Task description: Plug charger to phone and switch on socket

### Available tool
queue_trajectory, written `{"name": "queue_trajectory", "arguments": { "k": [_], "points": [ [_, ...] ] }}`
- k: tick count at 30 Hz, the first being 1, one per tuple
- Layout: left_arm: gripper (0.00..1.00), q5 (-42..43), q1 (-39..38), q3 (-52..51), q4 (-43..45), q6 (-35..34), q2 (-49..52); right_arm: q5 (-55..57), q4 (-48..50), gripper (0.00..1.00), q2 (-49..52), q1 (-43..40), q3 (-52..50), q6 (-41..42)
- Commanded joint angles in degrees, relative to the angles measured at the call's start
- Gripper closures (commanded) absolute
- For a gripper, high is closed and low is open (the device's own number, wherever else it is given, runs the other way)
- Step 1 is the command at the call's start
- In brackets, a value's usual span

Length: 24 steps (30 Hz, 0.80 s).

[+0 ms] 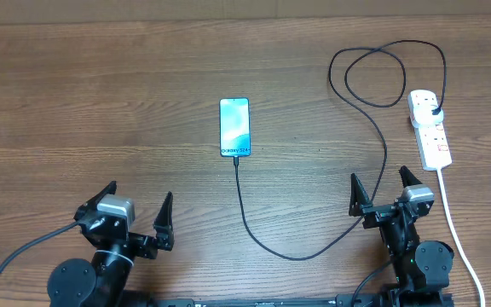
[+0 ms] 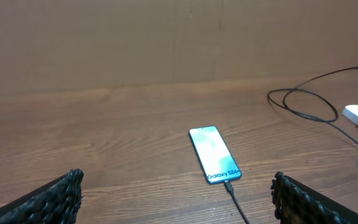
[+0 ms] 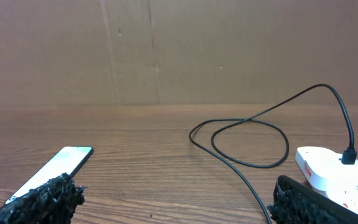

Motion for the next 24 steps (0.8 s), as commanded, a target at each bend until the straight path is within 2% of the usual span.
{"name": "queue_trajectory", "arguments": {
  "k": [1, 8, 15, 24],
  "points": [
    [0.00, -0.1, 1.2, -4.3, 2.5, 1.3, -3.8, 0.3, 0.2, 0.00, -0.6, 0.3, -0.6, 0.2],
    [0.00, -0.4, 2.6, -12.2, 9.5, 1.0, -9.7, 0.3, 0.2, 0.00, -0.6, 0.3, -0.6, 0.2],
    [0.01, -0.7, 3.0, -17.6, 18.8, 0.2, -9.7, 0.3, 0.2, 0.00, -0.6, 0.3, -0.6, 0.2],
    [0.00, -5.8, 3.0, -26.0, 34.2, -1.4, -9.8, 0.3, 0.2, 0.00, -0.6, 0.3, -0.6, 0.2]
  ]
}}
